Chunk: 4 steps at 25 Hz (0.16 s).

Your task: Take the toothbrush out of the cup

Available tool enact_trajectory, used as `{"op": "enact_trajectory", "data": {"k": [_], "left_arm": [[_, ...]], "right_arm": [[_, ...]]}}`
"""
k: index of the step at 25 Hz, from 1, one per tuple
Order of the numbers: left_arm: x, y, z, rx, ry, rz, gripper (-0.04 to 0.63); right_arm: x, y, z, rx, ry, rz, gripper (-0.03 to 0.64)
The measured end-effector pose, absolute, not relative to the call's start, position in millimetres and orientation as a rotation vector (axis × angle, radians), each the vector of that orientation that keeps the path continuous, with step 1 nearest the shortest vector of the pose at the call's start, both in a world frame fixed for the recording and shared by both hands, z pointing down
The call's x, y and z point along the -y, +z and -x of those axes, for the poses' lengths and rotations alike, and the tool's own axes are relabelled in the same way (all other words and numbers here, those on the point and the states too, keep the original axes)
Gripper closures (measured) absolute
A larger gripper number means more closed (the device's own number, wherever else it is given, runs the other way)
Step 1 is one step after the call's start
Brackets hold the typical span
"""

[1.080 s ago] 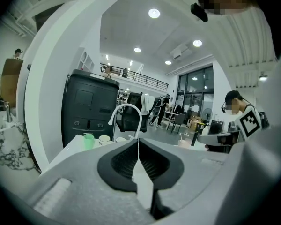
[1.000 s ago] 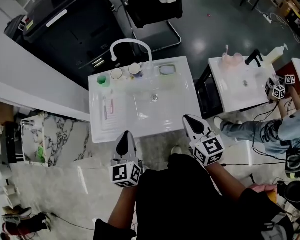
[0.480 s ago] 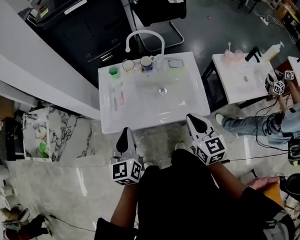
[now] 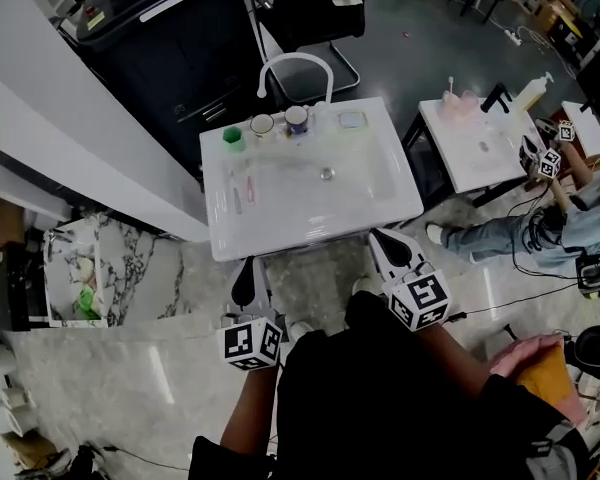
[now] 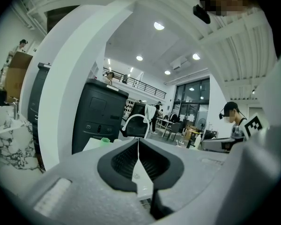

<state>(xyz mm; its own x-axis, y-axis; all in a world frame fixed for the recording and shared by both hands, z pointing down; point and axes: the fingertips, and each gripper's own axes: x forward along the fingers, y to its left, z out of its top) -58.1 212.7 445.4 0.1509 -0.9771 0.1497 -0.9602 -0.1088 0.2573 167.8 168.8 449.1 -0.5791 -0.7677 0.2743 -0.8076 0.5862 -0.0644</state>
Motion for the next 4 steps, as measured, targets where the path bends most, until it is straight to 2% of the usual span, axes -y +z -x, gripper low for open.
{"op": "enact_trajectory", "data": {"k": [4], "left_arm": [[-220.8,444.2,68.1,1.836,-0.067,-2.182,0.572]], "right_arm": [[-178.2,444.5,-159.0,2.59,0.249,-1.352,0.617]]}}
